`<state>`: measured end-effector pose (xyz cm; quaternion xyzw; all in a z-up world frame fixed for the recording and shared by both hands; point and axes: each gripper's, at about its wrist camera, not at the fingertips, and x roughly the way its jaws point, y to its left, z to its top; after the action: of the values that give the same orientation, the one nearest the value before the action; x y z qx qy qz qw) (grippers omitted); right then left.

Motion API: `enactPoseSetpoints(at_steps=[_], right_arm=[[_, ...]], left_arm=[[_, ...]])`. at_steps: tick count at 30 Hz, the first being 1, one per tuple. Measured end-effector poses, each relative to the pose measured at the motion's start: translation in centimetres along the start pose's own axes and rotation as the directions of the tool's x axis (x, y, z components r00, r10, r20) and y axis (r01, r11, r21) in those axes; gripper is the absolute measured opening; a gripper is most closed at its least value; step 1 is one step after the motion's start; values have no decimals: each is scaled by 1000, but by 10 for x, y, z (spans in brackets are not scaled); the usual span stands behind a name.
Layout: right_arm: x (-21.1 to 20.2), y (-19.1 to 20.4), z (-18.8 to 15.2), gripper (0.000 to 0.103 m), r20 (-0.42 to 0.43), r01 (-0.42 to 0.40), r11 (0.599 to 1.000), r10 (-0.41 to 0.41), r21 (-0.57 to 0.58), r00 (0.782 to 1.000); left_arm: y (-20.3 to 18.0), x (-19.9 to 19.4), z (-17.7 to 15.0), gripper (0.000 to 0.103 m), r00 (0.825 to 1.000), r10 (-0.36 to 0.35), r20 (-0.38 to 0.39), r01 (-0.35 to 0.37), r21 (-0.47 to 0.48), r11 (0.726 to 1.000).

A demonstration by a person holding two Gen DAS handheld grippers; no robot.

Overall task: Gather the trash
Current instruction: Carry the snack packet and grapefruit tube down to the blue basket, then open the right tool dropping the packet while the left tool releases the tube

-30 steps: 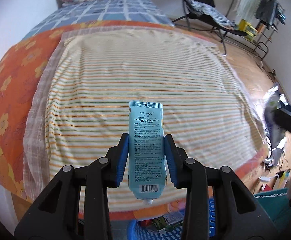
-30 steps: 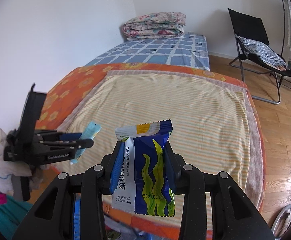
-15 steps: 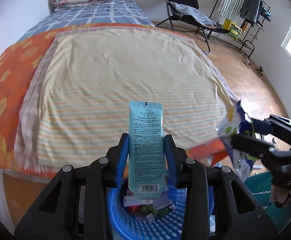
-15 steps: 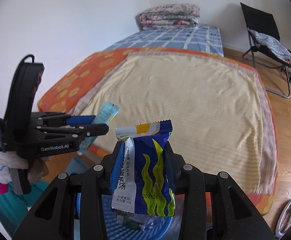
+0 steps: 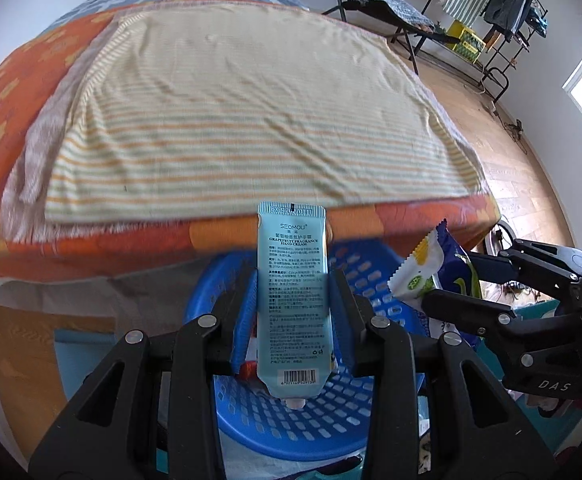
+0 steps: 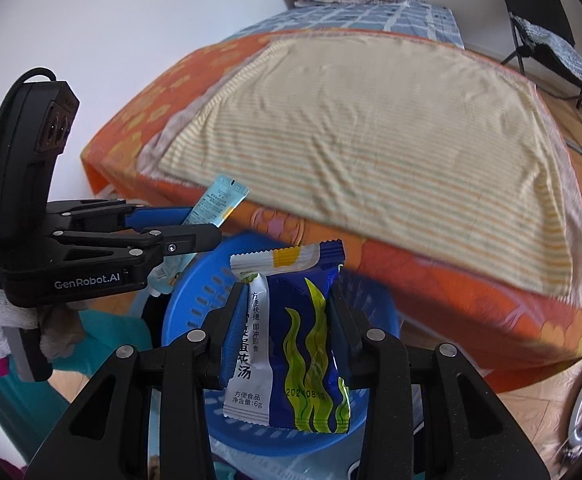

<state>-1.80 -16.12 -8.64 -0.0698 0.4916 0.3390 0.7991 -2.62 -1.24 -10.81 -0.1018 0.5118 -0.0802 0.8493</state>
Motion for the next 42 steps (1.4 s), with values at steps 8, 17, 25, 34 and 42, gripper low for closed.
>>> enactPoseSetpoints(at_steps=[8, 17, 25, 34, 42], right_arm=[[12, 5, -13, 37, -46, 0, 1000, 0, -3, 999], [16, 3, -13, 41, -75, 19, 1000, -18, 8, 997], [19, 5, -14, 41, -90, 28, 1000, -28, -1, 996], [21, 3, -14, 46, -105, 13, 1000, -12, 8, 994], [17, 2, -12, 56, -88, 8, 1000, -6, 20, 996]], left_arm=[[-4, 6, -17, 36, 1000, 6, -23, -5, 19, 1000], [0, 6, -21, 37, 1000, 0, -30, 0, -6, 1000], [3, 4, -20, 37, 1000, 4, -22, -5, -19, 1000], [7, 1, -16, 37, 1000, 15, -7, -15, -32, 999], [9, -3, -13, 37, 1000, 24, 6, -24, -45, 999]])
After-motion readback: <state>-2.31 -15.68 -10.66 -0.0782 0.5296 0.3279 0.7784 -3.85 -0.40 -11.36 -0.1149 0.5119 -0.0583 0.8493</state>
